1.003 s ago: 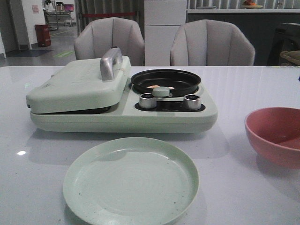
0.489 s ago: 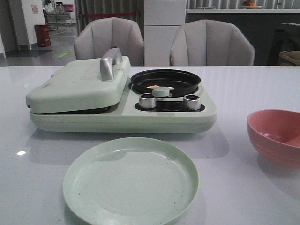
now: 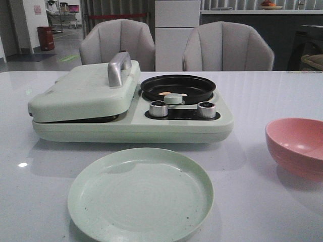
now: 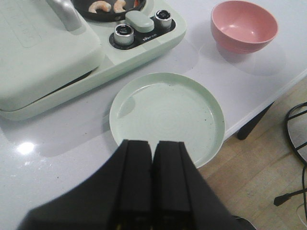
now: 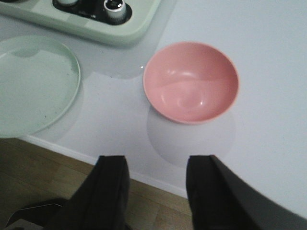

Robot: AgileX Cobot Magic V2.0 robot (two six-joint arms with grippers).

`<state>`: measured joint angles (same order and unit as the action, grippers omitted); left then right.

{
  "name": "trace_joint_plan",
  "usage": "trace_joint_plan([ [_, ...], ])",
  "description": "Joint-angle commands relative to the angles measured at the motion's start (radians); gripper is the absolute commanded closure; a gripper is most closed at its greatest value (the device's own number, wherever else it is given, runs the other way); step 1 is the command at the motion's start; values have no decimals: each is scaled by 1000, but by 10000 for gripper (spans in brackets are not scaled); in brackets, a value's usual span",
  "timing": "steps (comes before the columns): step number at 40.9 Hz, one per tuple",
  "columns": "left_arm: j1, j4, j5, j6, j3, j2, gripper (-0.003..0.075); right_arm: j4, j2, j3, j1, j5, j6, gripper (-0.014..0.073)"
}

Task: Make breakfast with bread and shrimp
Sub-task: 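Open the right gripper and withdraw it from the bowl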

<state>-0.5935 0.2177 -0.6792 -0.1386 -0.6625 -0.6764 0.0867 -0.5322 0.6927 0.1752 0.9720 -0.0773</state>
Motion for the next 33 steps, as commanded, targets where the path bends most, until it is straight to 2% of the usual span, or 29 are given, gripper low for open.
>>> trace_joint_plan([
  [1, -4, 17, 67, 5, -28, -3, 619, -26, 90, -31, 4, -19, 11, 182],
  [6, -4, 17, 67, 5, -28, -3, 619, -25, 186, -81, 4, -15, 24, 184],
  [9, -4, 17, 67, 5, -28, -3, 619, -26, 224, -95, 4, -15, 52, 214],
  [16, -4, 17, 67, 5, -28, -3, 619, -25, 244, -98, 4, -5, 71, 457],
  [20, -4, 16, 67, 5, -28, -3, 619, -24, 244, -98, 4, -14, 71, 563],
  [24, -1, -27, 67, 8, -28, -3, 619, -24, 244, -98, 4, -31, 71, 559],
  [33, -1, -176, 63, 167, -28, -3, 619, -24, 244, -98, 4, -35, 71, 559],
])
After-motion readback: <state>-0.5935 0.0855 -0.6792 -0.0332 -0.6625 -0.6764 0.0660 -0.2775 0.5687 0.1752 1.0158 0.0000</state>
